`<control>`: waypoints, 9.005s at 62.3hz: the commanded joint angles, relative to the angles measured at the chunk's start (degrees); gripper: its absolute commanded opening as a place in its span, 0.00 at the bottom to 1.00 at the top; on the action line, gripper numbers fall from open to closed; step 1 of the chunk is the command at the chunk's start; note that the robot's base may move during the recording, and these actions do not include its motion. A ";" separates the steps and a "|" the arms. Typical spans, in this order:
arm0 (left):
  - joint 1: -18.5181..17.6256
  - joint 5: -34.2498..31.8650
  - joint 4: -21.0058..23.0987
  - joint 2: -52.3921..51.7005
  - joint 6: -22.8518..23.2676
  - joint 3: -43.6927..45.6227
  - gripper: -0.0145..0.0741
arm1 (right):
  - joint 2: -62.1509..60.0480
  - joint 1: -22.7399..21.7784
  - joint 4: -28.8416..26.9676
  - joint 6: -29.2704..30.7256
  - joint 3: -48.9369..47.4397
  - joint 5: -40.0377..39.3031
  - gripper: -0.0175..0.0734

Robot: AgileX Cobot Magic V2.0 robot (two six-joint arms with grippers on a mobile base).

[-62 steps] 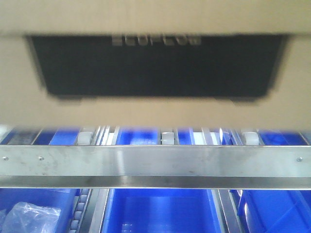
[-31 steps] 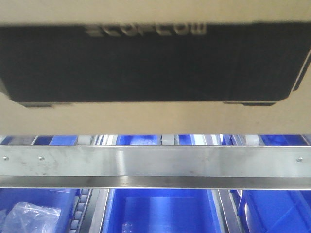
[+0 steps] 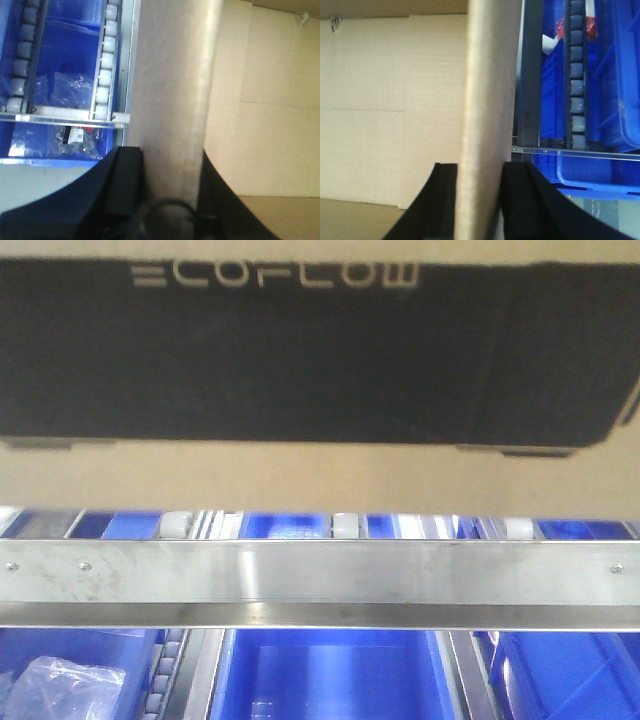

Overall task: Grab box from left shelf to table start
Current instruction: 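Lift the clamped box up off the shelf with both arms, then hold the box with both grippers while backing away from the shelf, then hold the box with both grippers while driving across the floor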

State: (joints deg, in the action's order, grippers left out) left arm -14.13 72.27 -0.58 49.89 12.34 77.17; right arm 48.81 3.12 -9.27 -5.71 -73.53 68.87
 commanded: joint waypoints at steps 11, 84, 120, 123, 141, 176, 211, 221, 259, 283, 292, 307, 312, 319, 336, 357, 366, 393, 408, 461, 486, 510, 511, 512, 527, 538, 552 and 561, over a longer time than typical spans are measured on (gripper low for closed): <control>0.06 -3.74 1.23 -2.77 1.50 0.25 0.14 | -0.52 -0.28 2.88 0.69 -1.52 -4.73 0.25; 0.06 -6.21 1.28 -2.45 1.50 0.25 0.14 | -0.52 -0.28 2.88 0.69 -1.52 -5.37 0.25; 0.06 -6.21 1.28 -2.45 1.50 0.25 0.14 | -0.52 -0.28 2.88 0.69 -1.52 -5.37 0.25; 0.06 -6.21 1.28 -2.45 1.50 0.25 0.14 | -0.52 -0.28 2.88 0.69 -1.52 -5.37 0.25; 0.06 -6.21 1.28 -2.45 1.50 0.25 0.14 | -0.52 -0.28 2.88 0.69 -1.52 -5.37 0.25; 0.06 -6.21 1.28 -2.45 1.50 0.25 0.14 | -0.52 -0.28 2.88 0.69 -1.52 -5.37 0.25; 0.06 -6.21 1.28 -2.45 1.50 0.25 0.14 | -0.52 -0.28 2.88 0.69 -1.52 -5.37 0.25; 0.06 -6.21 1.28 -2.45 1.50 0.25 0.14 | -0.52 -0.28 2.88 0.69 -1.52 -5.37 0.25; 0.06 -6.21 1.28 -2.45 1.50 0.25 0.14 | -0.52 -0.28 2.88 0.69 -1.52 -5.37 0.25; 0.06 -6.21 1.28 -2.45 1.50 0.25 0.14 | -0.52 -0.28 2.88 0.69 -1.52 -5.37 0.25; 0.06 -6.21 1.28 -2.45 1.50 0.25 0.14 | -0.52 -0.28 2.88 0.69 -1.52 -5.37 0.25; 0.06 -6.21 1.28 -2.45 1.50 0.25 0.14 | -0.52 -0.28 2.88 0.69 -1.52 -5.37 0.25; 0.06 -6.21 1.28 -2.45 1.50 0.25 0.14 | -0.52 -0.28 2.88 0.69 -1.52 -5.37 0.25; 0.06 -6.21 1.28 -2.45 1.50 0.25 0.14 | -0.52 -0.28 2.88 0.69 -1.52 -5.37 0.25; 0.06 -6.21 1.28 -2.45 1.50 0.25 0.14 | -0.52 -0.28 2.88 0.69 -1.52 -5.37 0.25; 0.06 -6.21 1.28 -2.45 1.50 0.25 0.14 | -0.52 -0.28 2.88 0.69 -1.52 -5.37 0.25; 0.06 -6.21 1.28 -2.45 1.50 0.25 0.14 | -0.52 -0.28 2.88 0.69 -1.52 -5.37 0.25; 0.06 -6.21 1.28 -2.45 1.50 0.25 0.14 | -0.52 -0.28 2.88 0.69 -1.52 -5.37 0.25; 0.06 -6.21 1.28 -2.45 1.50 0.25 0.14 | -0.52 -0.28 2.88 0.69 -1.52 -5.37 0.25; 0.06 -6.21 1.28 -2.45 1.50 0.25 0.14 | -0.52 -0.28 2.88 0.69 -1.52 -5.37 0.25; 0.06 -6.21 1.28 -2.45 1.50 0.25 0.14 | -0.52 -0.28 2.88 0.69 -1.52 -5.37 0.25; 0.06 -6.21 1.28 -2.45 1.50 0.25 0.14 | -0.52 -0.28 2.88 0.69 -1.52 -5.37 0.25; 0.06 -6.21 1.28 -2.45 1.50 0.25 0.14 | -0.52 -0.28 2.88 0.69 -1.52 -5.37 0.25; 0.06 -6.21 1.28 -2.45 1.50 0.25 0.14 | -0.52 -0.28 2.88 0.69 -1.52 -5.37 0.25; 0.06 -6.21 1.28 -2.45 1.50 0.25 0.14 | -0.52 -0.28 2.88 0.69 -1.52 -5.37 0.25; 0.06 -6.21 1.28 -2.45 1.50 0.25 0.14 | -0.52 -0.28 2.88 0.69 -1.52 -5.37 0.25; 0.06 -6.21 1.28 -2.45 1.50 0.25 0.14 | -0.52 -0.28 2.88 0.69 -1.52 -5.37 0.25; 0.06 -6.21 1.28 -2.45 1.50 0.25 0.14 | -0.52 -0.28 2.88 0.69 -1.52 -5.37 0.25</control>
State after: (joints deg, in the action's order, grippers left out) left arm -14.13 72.27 0.00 48.41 12.45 75.17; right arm 48.56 3.12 -9.63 -5.50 -73.54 69.51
